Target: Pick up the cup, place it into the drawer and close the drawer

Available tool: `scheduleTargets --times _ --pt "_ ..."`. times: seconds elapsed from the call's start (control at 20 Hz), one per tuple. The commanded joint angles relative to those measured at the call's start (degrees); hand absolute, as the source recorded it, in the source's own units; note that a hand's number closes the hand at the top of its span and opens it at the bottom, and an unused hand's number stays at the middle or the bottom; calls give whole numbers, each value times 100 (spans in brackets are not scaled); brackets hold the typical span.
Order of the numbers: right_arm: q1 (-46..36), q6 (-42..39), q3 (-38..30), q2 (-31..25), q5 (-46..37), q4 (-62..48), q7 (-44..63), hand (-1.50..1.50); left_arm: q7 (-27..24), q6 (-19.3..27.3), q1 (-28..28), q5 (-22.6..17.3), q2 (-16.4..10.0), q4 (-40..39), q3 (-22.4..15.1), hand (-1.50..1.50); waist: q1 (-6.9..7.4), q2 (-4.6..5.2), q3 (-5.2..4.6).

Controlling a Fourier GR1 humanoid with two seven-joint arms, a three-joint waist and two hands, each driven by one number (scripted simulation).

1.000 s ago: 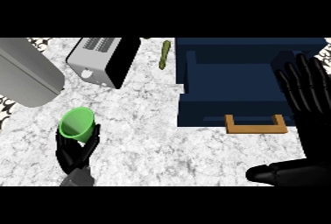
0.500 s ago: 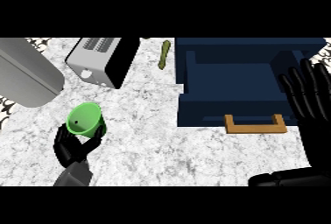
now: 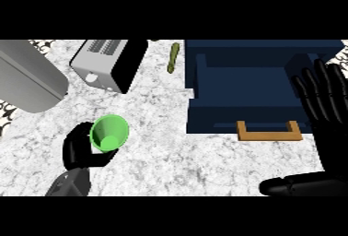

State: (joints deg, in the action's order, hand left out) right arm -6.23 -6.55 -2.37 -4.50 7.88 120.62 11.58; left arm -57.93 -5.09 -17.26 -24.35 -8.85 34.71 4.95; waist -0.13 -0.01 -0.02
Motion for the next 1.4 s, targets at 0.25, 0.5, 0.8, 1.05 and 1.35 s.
scheduleTargets --times 0.25,0.5,0.8,1.05,1.35 --pt "61 44 -69 -62 83 205 292 -150 475 -730 354 211 -183 1823 -703 150 95 -45 11" --pt "-11 -54 -186 -93 215 -68 135 -150 1574 -362 402 166 -45 3190 -1022 150 76 -30 9" --pt "58 16 43 4 -40 140 103 -150 3002 337 -244 -46 152 4181 -973 150 23 -14 4" --pt "-237 -228 -582 -308 461 -489 -27 -150 3527 773 -593 249 323 4570 -1033 150 13 -2 3" --pt "364 -185 -183 -85 14 -19 -268 -150 4411 1623 -1938 614 617 4455 -1134 150 -39 -7 6"
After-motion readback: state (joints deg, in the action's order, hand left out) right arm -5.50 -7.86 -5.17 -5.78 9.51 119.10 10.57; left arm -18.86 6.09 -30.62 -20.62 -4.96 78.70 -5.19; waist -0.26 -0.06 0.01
